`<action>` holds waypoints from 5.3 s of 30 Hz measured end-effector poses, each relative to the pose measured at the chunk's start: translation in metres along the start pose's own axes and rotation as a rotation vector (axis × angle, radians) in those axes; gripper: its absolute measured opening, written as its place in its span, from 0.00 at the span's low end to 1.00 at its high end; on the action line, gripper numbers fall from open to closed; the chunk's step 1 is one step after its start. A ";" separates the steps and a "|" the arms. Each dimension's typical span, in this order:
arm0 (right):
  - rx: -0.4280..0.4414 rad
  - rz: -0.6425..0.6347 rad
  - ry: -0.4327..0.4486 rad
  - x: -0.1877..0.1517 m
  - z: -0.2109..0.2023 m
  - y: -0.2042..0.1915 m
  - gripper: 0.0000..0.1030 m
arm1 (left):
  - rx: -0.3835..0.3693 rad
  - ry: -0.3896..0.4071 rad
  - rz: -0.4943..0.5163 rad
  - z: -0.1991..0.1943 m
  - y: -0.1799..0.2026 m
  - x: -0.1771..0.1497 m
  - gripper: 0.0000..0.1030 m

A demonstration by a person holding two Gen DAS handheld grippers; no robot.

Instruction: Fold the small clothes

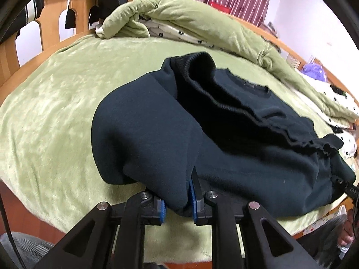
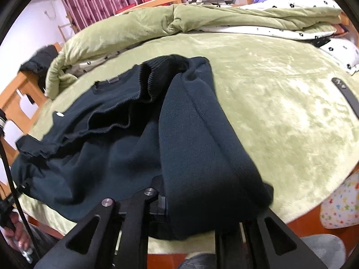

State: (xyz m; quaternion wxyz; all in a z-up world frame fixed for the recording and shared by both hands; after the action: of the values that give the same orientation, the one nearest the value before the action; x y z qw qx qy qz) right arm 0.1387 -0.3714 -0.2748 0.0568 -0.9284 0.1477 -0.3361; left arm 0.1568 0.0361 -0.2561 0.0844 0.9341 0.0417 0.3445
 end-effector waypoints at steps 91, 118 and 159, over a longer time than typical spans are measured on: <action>0.200 0.108 0.047 0.219 0.119 -0.066 0.33 | -0.140 0.052 -0.185 0.114 0.035 0.209 0.53; -0.068 -0.092 -0.071 0.188 0.196 -0.034 0.16 | 0.110 -0.023 0.004 0.158 0.006 0.192 0.12; -0.044 -0.123 0.077 0.184 0.118 -0.095 0.36 | 0.134 0.030 0.037 0.113 0.008 0.169 0.50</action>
State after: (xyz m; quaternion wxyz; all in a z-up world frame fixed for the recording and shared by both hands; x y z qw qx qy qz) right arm 0.3708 -0.3378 -0.2341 0.0099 -0.9231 0.1000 -0.3712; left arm 0.3587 0.0369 -0.2320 0.0144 0.9329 0.0486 0.3564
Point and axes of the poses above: each gripper's, at about its wrist camera, not at the fingertips, and z roughly the way its jaws point, y to its right, x to its top, the point moved 10 cm from there along z, roughly the way its jaws point, and after that the axes turned 1 degree about y, right-handed, at the moved point
